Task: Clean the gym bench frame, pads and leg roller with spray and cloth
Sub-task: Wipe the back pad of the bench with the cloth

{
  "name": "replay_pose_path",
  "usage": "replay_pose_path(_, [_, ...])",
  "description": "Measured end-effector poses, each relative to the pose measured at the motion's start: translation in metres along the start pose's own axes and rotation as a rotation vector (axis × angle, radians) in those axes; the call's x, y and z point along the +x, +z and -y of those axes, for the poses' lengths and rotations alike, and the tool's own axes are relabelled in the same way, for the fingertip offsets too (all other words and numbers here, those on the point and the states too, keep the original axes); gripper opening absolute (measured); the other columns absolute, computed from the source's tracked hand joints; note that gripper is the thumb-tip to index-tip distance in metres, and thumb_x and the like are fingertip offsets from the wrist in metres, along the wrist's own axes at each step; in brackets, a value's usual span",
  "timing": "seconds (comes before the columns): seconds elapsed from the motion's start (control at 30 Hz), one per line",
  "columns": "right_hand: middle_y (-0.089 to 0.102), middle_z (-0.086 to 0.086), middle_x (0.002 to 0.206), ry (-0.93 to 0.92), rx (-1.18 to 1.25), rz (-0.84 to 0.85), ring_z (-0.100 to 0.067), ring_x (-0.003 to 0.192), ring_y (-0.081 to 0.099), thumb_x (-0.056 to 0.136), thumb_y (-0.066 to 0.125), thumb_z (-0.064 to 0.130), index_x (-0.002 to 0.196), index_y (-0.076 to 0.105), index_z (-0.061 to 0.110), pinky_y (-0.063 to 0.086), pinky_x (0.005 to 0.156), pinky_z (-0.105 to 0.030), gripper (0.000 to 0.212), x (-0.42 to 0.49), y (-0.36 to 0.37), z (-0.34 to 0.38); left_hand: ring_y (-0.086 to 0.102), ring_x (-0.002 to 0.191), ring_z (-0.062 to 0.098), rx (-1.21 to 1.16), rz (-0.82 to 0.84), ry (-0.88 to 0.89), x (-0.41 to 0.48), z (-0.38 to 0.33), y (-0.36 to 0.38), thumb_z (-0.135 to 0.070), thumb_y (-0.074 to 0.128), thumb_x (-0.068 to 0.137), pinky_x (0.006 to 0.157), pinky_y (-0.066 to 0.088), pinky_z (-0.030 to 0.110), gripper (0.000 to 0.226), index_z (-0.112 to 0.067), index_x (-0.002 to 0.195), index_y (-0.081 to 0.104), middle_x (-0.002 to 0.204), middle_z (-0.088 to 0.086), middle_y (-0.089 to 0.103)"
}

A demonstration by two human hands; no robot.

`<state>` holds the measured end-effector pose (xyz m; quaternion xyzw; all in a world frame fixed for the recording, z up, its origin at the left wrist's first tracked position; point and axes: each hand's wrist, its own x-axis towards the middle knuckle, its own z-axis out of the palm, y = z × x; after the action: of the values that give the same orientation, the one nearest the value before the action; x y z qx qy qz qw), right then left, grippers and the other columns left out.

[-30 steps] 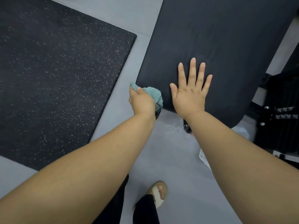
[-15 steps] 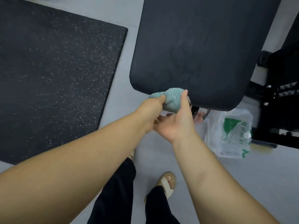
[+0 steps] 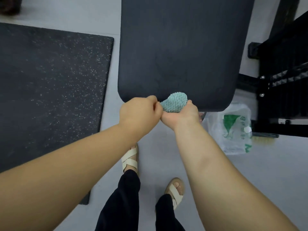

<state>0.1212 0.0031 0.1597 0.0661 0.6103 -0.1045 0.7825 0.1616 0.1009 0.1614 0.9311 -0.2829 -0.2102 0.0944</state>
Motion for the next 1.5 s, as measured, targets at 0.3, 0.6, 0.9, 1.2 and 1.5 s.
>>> replay_pose_path(0.3, [0.052,-0.001,0.134,-0.369,0.031,-0.259,-0.026,0.116,0.054,0.096,0.039,0.048,0.134,0.047,0.024,0.048,0.091,-0.043,0.045,0.021,-0.026,0.07,0.049,0.117,0.041,0.158,-0.067,0.451,0.043,0.003,0.001,-0.025,0.053,0.077,0.081,0.049,0.046,0.049,-0.005,0.121,0.059,0.128,0.018,0.054])
replay_pose_path(0.6, [0.056,0.005,0.127,-0.293,0.14,-0.218,-0.023,0.112,0.056,0.086,0.051,0.053,0.133,0.048,0.027,0.041,0.097,-0.039,0.053,0.027,-0.021,0.066,0.031,0.125,0.027,0.426,0.091,0.39,0.043,-0.021,-0.013,-0.037,0.04,0.094,0.081,0.041,0.032,0.054,-0.02,0.144,0.028,0.145,0.005,0.026])
replay_pose_path(0.9, [0.061,0.001,0.083,-0.638,-0.312,-0.327,-0.021,0.08,0.06,0.096,0.042,0.024,0.108,0.058,0.015,0.049,0.064,-0.026,0.021,0.037,-0.042,0.083,0.042,0.11,0.023,0.438,0.183,0.424,0.065,-0.031,-0.033,-0.04,0.043,0.093,0.066,0.039,0.031,0.041,-0.017,0.126,0.044,0.125,0.006,0.037])
replay_pose_path(1.2, [0.051,-0.002,0.134,-0.931,-0.986,-0.467,-0.023,0.121,0.048,0.098,0.033,0.044,0.139,0.041,0.016,0.035,0.098,-0.032,0.05,0.026,0.021,0.142,0.027,0.129,0.027,0.388,0.185,0.64,0.105,-0.046,-0.047,-0.041,0.044,0.092,0.1,0.034,0.038,0.055,-0.023,0.142,0.031,0.143,0.004,0.026])
replay_pose_path(1.5, [0.06,-0.014,0.119,-0.955,-1.073,-0.631,-0.032,0.109,0.055,0.099,0.028,0.049,0.126,0.048,0.002,0.044,0.089,-0.04,0.058,0.038,-0.022,0.115,0.023,0.133,0.025,0.333,0.297,0.649,0.117,-0.046,-0.059,-0.04,0.042,0.094,0.104,0.03,0.038,0.05,-0.026,0.141,0.035,0.146,0.001,0.024])
